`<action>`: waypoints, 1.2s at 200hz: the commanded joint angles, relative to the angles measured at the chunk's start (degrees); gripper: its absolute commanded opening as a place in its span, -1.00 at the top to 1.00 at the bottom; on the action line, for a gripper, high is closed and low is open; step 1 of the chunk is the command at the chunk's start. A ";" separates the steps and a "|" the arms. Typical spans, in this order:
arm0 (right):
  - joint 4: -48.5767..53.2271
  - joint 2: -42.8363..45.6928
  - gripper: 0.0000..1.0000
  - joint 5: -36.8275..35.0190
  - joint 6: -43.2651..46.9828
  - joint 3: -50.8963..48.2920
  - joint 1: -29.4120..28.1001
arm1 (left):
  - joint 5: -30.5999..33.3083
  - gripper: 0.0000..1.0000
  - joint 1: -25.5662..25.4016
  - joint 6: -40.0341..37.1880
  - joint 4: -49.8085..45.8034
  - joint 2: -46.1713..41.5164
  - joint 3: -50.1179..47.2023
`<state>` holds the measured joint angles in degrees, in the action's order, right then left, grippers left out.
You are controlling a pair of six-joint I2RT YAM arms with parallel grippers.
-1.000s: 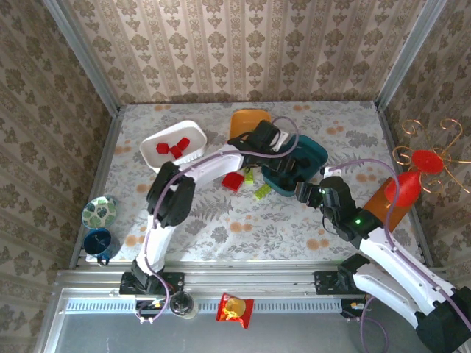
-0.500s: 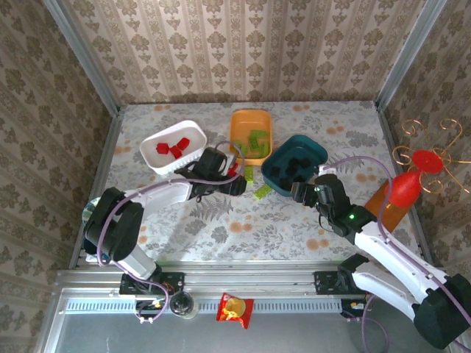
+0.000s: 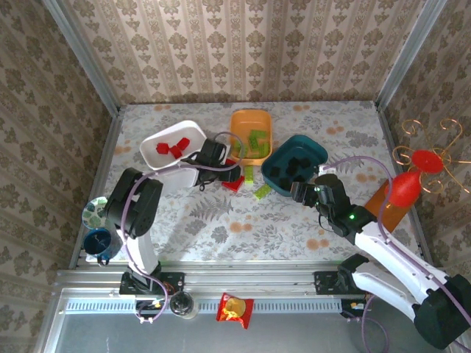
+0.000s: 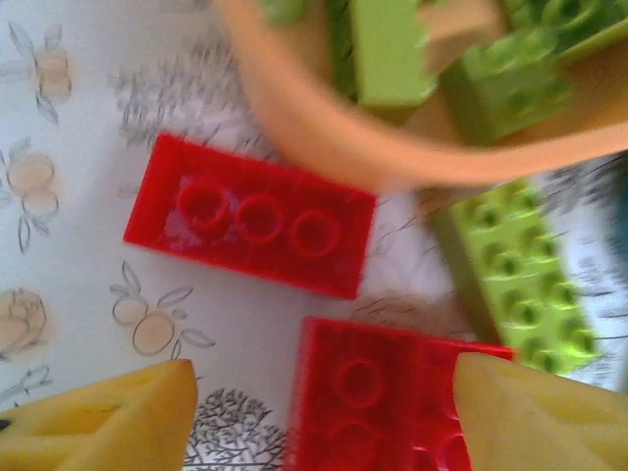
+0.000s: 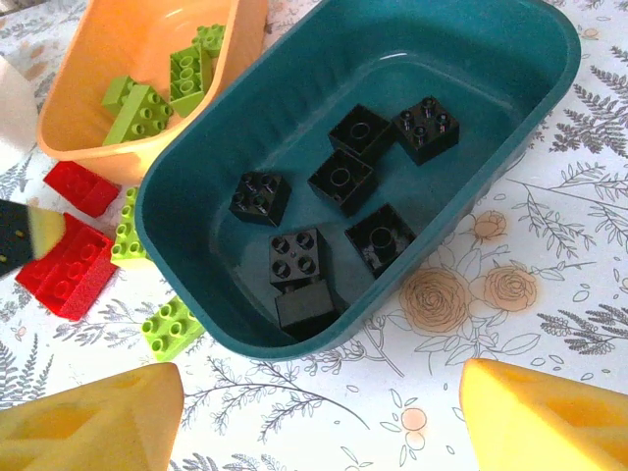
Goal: Sort the legos into containers by color
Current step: Move the lego to the center of the table, then pick up the lego from the center of the table.
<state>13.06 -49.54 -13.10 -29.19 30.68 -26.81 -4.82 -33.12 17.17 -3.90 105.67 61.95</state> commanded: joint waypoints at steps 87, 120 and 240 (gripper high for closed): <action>-0.52 2.41 -0.52 0.45 -0.69 1.40 -0.32 | 3.62 -0.44 3.06 7.71 -3.53 -21.00 -21.69; -0.99 1.94 -0.52 0.93 -0.96 1.45 -0.35 | 8.04 -0.62 -2.30 7.23 -6.96 -24.28 -18.24; -0.34 3.78 -0.53 0.38 -0.91 0.89 -0.26 | 9.90 0.39 -2.94 8.26 -3.75 -14.02 -18.76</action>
<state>13.04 -46.28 -12.86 -29.39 30.70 -26.81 6.15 -35.90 24.88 -8.73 92.23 44.38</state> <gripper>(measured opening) 0.766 0.362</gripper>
